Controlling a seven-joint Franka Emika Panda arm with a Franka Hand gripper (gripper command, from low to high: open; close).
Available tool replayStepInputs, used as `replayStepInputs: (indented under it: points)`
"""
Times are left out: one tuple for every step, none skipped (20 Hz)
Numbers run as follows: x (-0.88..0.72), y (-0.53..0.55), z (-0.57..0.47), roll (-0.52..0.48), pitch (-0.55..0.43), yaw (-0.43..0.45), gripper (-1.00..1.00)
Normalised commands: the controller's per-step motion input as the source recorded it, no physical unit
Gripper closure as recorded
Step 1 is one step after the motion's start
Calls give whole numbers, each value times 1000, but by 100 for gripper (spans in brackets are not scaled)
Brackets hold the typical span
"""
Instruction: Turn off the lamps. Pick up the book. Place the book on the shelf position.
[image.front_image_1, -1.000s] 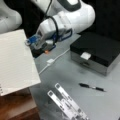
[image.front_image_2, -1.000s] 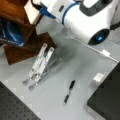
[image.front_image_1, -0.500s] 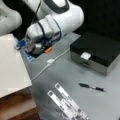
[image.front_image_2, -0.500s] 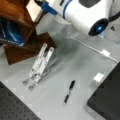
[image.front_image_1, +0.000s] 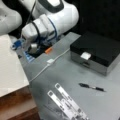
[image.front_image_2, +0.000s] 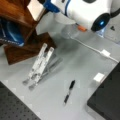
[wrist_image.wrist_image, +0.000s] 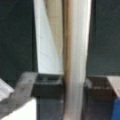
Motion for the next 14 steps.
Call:
replayStepInputs:
  points:
    - [-218, -164, 26, -28, -90, 221, 100]
    - [-214, -157, 33, -30, -92, 223, 100]
    - [-212, -149, 37, -33, -93, 225, 100]
    - [-209, -151, 34, -32, -102, 221, 100]
    - [-202, -156, 25, -30, -105, 213, 100]
    - [-198, -155, 21, -31, -105, 211, 100]
    - [-193, -156, 13, -19, -108, 172, -100]
    - [-186, -153, 6, -6, -111, 142, -100]
    - [-183, -147, 4, -5, -111, 135, -100]
    - [-174, -130, 0, 34, -133, 79, -100]
    - [-161, -112, -2, 31, -132, 83, -100]
    - [-151, -96, -3, 30, -131, 87, -100]
    - [-140, -82, -3, 36, -120, 79, -100]
    - [-127, -68, -1, 52, -130, 80, -100]
